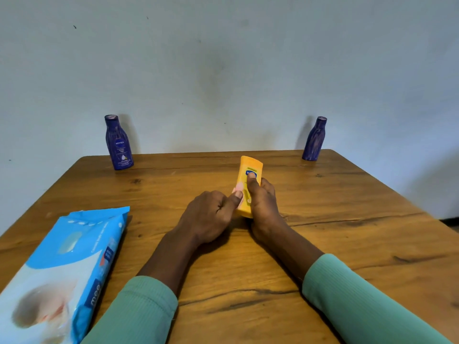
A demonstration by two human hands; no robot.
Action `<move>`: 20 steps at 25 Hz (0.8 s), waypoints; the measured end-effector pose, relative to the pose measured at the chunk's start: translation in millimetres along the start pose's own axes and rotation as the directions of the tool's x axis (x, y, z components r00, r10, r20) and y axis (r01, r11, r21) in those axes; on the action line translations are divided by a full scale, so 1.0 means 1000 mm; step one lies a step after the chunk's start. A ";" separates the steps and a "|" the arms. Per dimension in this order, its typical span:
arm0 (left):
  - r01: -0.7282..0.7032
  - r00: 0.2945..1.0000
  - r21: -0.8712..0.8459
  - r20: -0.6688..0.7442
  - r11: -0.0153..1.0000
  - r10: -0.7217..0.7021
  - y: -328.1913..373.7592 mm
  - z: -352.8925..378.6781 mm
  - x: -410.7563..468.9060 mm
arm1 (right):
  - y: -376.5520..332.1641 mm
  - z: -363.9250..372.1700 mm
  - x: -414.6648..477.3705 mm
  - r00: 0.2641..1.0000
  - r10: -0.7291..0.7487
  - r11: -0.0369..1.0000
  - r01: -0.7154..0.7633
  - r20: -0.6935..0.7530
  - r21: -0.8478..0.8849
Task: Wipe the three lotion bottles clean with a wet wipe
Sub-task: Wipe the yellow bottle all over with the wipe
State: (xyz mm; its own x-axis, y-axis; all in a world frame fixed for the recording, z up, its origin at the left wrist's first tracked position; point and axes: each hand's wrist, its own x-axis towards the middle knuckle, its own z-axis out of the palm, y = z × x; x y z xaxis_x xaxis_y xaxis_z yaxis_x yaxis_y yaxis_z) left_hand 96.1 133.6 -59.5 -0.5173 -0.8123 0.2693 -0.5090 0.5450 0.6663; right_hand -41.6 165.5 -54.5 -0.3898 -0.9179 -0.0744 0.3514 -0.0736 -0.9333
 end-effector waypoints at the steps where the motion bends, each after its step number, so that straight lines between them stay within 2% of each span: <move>1: 0.000 0.999 -0.009 0.034 1.000 0.001 0.003 -0.001 -0.001 | -0.002 -0.003 0.003 1.000 0.000 1.000 0.000 0.017 -0.010; 3: 0.011 1.000 0.010 0.010 1.000 -0.011 0.009 -0.004 0.001 | -0.005 -0.007 0.008 0.995 -0.038 0.995 0.047 0.096 -0.091; 5: 0.062 0.993 0.023 -0.107 0.998 -0.059 0.012 -0.005 0.006 | -0.003 -0.012 0.013 0.967 -0.063 0.976 0.112 0.247 -0.187; 7: 0.181 0.959 -0.043 -0.214 0.983 -0.186 0.009 -0.004 0.010 | 0.001 -0.017 0.012 0.921 0.013 0.953 0.106 0.390 -0.283; 9: 0.268 0.921 -0.109 -0.262 0.957 -0.287 0.006 -0.006 0.011 | 0.003 -0.016 0.005 0.898 0.085 0.937 0.075 0.431 -0.342; 11: 0.239 0.934 -0.061 -0.258 0.969 -0.247 0.007 -0.006 0.008 | 0.005 -0.008 -0.003 0.929 0.013 0.930 0.125 0.371 -0.346; 13: 0.129 0.975 0.069 -0.193 0.989 -0.113 0.014 0.001 0.003 | 0.006 -0.007 -0.001 0.975 -0.096 0.962 0.143 0.202 -0.234; 15: 0.058 0.990 0.136 -0.135 0.989 -0.040 0.020 0.009 0.000 | 0.005 -0.016 0.007 0.996 -0.076 0.994 0.079 0.047 -0.069; 20: -0.016 0.993 0.193 -0.115 0.981 0.039 0.043 0.039 -0.008 | 0.000 -0.032 0.025 0.973 0.064 0.998 -0.058 -0.222 0.035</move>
State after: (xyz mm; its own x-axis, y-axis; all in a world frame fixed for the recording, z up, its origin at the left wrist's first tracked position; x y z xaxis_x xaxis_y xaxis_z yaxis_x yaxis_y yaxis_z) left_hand 51.5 171.7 -59.5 -0.4542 -0.8090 0.3730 -0.6236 0.5878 0.5155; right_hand -78.4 155.0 -67.9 -0.5456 -0.8113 -0.2100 0.4027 -0.0341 -0.9147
